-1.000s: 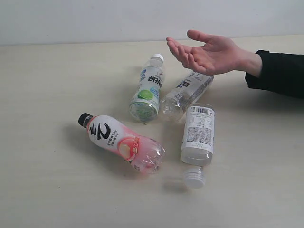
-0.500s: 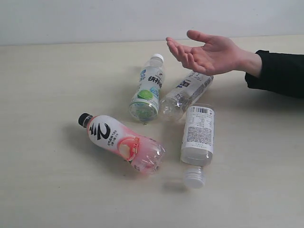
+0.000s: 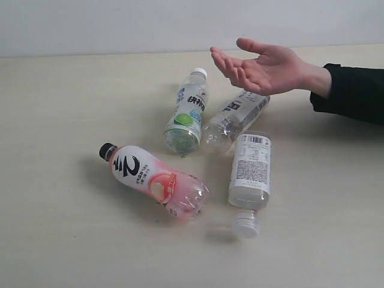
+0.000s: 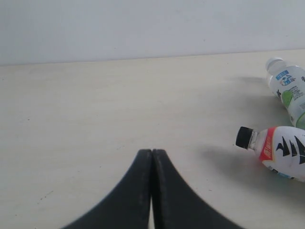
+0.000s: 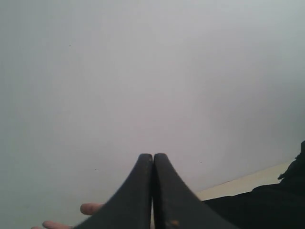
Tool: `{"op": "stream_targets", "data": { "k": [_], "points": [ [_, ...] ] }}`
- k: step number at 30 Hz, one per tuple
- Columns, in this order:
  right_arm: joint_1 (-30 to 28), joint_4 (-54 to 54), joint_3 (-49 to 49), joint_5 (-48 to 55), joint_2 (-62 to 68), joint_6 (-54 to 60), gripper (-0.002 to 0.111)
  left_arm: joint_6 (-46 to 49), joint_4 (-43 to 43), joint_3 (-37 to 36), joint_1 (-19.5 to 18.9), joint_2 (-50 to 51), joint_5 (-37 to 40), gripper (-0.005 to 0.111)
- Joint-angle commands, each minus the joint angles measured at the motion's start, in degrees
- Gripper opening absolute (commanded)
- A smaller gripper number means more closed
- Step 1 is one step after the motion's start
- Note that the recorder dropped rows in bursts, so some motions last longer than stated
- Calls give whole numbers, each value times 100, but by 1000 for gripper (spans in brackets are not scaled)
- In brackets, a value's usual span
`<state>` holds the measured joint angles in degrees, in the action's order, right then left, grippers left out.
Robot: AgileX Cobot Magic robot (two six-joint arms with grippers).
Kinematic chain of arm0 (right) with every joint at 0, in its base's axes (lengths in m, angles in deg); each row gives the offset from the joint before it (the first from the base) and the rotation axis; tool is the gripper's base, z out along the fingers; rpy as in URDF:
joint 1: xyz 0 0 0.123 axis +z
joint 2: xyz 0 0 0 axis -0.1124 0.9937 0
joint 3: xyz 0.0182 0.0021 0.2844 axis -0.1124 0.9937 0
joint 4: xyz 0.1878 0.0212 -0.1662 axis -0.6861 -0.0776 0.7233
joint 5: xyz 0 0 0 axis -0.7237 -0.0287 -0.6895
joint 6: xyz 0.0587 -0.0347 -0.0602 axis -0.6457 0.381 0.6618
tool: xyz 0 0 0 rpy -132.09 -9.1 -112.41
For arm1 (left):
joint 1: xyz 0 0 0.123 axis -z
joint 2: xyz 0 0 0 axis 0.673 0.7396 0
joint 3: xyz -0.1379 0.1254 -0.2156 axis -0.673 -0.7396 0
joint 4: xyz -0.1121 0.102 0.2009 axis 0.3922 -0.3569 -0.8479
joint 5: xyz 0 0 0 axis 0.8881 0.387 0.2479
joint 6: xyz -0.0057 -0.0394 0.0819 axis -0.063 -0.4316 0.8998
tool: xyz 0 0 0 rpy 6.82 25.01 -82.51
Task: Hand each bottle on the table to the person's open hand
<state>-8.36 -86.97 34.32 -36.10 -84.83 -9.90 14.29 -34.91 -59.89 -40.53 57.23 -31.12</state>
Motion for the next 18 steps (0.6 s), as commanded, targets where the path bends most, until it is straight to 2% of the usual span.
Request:
{"op": "stream_targets", "data": {
  "k": [1,15,18],
  "points": [
    [351,0,26,11,-7,-22,0,-16,-19,-18,6,-27,-42,3],
    [395,0,26,-219,339,-469,0,-16,-19,-18,6,-27,-42,3],
    [395,0,-457,-30,853,-802,0,-16,-19,-18,6,-27,-42,3]
  ]
}}
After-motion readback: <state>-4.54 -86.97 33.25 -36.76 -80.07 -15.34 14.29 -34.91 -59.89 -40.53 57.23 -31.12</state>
